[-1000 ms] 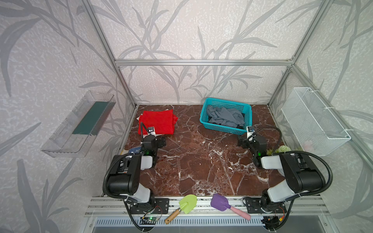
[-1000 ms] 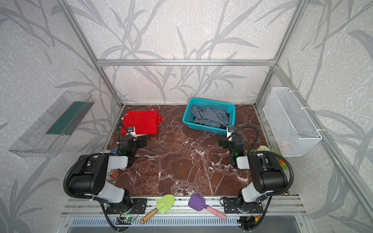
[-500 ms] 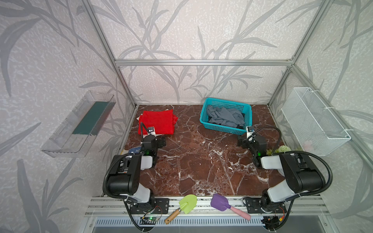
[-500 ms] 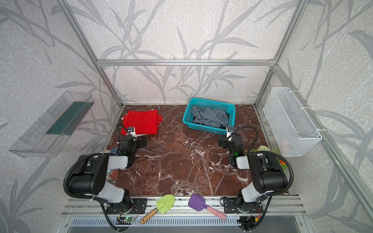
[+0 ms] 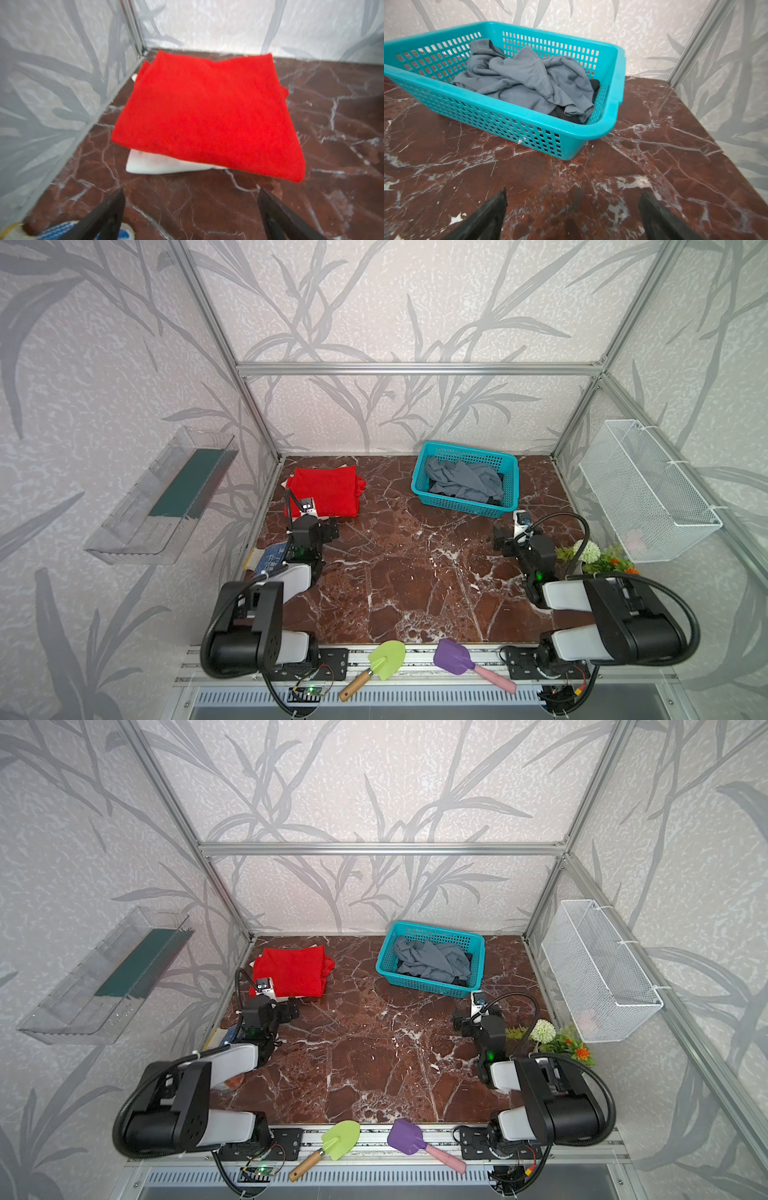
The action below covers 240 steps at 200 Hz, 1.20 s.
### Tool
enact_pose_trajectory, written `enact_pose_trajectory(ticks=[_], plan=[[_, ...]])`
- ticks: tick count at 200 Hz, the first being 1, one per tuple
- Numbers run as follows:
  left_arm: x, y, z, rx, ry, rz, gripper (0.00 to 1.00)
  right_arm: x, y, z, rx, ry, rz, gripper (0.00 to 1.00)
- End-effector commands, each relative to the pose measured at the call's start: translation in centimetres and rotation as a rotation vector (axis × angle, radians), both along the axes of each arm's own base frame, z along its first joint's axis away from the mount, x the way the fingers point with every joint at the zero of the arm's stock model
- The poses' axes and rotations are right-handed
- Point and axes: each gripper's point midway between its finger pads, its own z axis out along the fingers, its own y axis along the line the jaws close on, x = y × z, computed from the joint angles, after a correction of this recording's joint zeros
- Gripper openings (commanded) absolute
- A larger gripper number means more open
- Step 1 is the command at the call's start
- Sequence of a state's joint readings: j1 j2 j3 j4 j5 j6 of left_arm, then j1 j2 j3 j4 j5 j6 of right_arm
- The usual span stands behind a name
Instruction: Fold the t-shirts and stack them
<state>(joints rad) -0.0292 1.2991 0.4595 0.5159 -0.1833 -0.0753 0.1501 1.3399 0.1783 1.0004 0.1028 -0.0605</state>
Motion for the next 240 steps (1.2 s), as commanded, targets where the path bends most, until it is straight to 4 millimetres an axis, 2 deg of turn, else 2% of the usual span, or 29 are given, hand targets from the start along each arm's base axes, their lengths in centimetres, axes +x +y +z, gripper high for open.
enact_pose_trajectory(ticks=[1,16,25,43,58,72,91,101,107,124,136,148,166,188,193,197,209,240], plan=[[0.2,-2.6,4.9,-0.048,0.001,-0.032,0.99,-0.3,0.1,5.2,0.015,-0.081,-0.03,0.99],[0.6,-6.7,6.1,-0.097,0.091,-0.153,0.99,-0.6,1.1,6.2,0.016,-0.004,0.017,0.99],[0.6,-9.5,6.7,-0.129,0.157,-0.255,0.99,-0.7,1.4,7.6,0.016,-0.002,0.028,0.99],[-0.9,-15.0,7.5,-0.194,0.255,-0.448,0.99,-0.7,2.8,9.6,0.002,0.064,0.1,1.0],[-2.7,-19.1,9.2,-0.253,0.241,-0.628,0.99,-0.1,4.7,10.3,-0.004,0.155,0.19,0.93],[-4.1,-21.8,10.8,-0.246,0.198,-0.762,0.99,0.8,6.9,10.5,-0.016,0.235,0.276,0.87],[-5.7,-24.4,11.7,-0.163,0.174,-0.931,0.99,2.2,10.3,10.3,-0.106,0.307,0.392,0.76],[-6.3,-25.1,11.9,-0.108,0.184,-0.989,0.99,3.1,12.0,10.0,-0.166,0.322,0.46,0.74],[-6.5,-25.3,11.8,-0.086,0.191,-1.014,0.99,3.6,12.6,10.3,-0.184,0.318,0.481,0.74],[-7.2,-25.8,11.2,-0.054,0.188,-1.073,0.99,5.2,14.2,9.5,-0.223,0.327,0.561,0.74],[-6.8,-25.8,10.7,-0.049,0.137,-1.07,0.99,5.8,15.7,8.6,-0.253,0.342,0.655,0.74],[-6.5,-26.1,10.6,-0.087,0.081,-1.055,0.99,6.6,16.3,7.8,-0.279,0.353,0.69,0.74],[-7.0,-26.3,10.8,-0.107,0.096,-1.07,0.99,7.4,16.5,6.6,-0.316,0.38,0.709,0.73],[-6.5,-25.7,10.9,-0.074,0.095,-1.031,0.99,8.4,16.5,5.3,-0.351,0.411,0.712,0.72],[-6.5,-25.6,10.9,-0.073,0.097,-1.03,0.99,8.6,16.6,5.6,-0.357,0.405,0.716,0.72],[-6.5,-25.7,10.8,-0.074,0.099,-1.032,0.99,8.8,16.7,4.2,-0.363,0.437,0.721,0.7],[-6.6,-25.7,10.9,-0.074,0.098,-1.033,0.99,9.4,16.5,3.2,-0.378,0.467,0.711,0.67],[-6.7,-25.4,10.9,-0.07,0.098,-1.024,0.99,11.4,15.6,2.4,-0.394,0.459,0.645,0.65]])
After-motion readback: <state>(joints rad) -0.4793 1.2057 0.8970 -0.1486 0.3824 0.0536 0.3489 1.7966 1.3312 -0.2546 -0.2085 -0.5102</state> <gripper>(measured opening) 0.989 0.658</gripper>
